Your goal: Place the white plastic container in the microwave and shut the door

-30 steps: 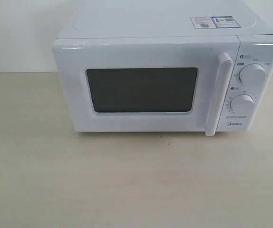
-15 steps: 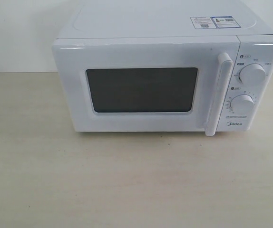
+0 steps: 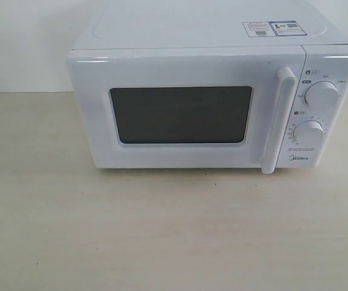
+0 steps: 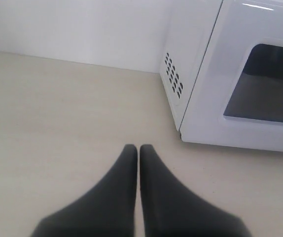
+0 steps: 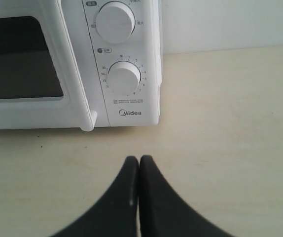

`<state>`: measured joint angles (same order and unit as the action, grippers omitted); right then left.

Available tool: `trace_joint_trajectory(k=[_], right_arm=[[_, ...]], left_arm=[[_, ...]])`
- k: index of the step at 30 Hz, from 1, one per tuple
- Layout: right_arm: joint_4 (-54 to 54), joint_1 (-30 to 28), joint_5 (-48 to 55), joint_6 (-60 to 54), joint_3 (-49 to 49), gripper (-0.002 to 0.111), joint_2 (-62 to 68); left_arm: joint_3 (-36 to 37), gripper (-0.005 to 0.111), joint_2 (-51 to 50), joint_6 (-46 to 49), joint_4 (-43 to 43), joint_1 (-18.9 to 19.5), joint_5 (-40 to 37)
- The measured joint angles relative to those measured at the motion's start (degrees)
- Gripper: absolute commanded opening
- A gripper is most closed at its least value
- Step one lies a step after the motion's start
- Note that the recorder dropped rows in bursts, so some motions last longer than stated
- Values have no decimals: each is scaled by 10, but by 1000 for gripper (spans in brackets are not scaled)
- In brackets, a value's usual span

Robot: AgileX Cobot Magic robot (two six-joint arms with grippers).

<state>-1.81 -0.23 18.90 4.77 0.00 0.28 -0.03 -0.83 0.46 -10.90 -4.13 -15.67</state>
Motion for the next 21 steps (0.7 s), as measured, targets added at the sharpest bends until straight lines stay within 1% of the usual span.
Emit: trace_joint_trajectory(k=[12, 14, 21], right_arm=[[0, 0, 0, 0, 0, 0, 0], [0, 0, 0, 0, 0, 0, 0], [0, -1, 0, 0, 0, 0, 0]], left_arm=[[0, 4, 7, 0, 0, 0, 2], [0, 4, 7, 0, 0, 8, 2], [0, 4, 7, 0, 0, 8, 2]])
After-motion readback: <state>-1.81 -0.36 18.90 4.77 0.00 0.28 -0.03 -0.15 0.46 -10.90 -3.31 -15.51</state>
